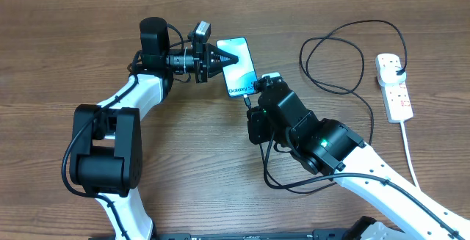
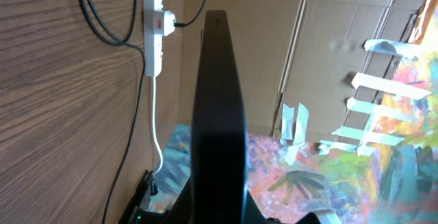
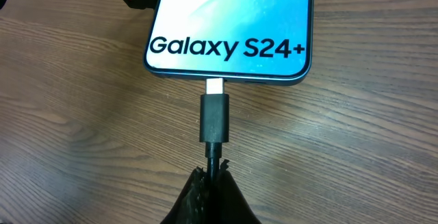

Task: Plug charger to phone and switch on socket
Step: 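Align the USB-C plug under the phone port with the right gripper, then push the USB-C plug up into the phone's bottom port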

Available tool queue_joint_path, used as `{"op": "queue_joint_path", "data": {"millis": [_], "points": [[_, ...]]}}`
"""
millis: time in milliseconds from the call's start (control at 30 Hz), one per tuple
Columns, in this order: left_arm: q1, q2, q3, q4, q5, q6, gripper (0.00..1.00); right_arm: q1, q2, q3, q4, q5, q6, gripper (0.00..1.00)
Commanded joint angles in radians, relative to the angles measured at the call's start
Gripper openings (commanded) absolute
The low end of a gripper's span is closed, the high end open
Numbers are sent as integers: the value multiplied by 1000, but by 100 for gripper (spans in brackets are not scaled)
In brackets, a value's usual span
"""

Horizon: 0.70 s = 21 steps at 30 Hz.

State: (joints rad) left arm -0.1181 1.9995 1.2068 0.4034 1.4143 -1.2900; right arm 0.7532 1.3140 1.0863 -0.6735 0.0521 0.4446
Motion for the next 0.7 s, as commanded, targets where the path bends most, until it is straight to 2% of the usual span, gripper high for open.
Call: {"op": "queue_joint_path", "data": {"millis": [0, 400, 667], "points": [[-8, 3, 25, 5, 50, -28, 4, 4, 6, 27, 8, 11, -6, 4], [-12, 3, 25, 5, 54, -48, 4, 4, 6, 27, 16, 19, -6, 4], [-21, 3, 25, 5, 90, 29, 4, 4, 6, 27, 26, 41, -7, 4]]}}
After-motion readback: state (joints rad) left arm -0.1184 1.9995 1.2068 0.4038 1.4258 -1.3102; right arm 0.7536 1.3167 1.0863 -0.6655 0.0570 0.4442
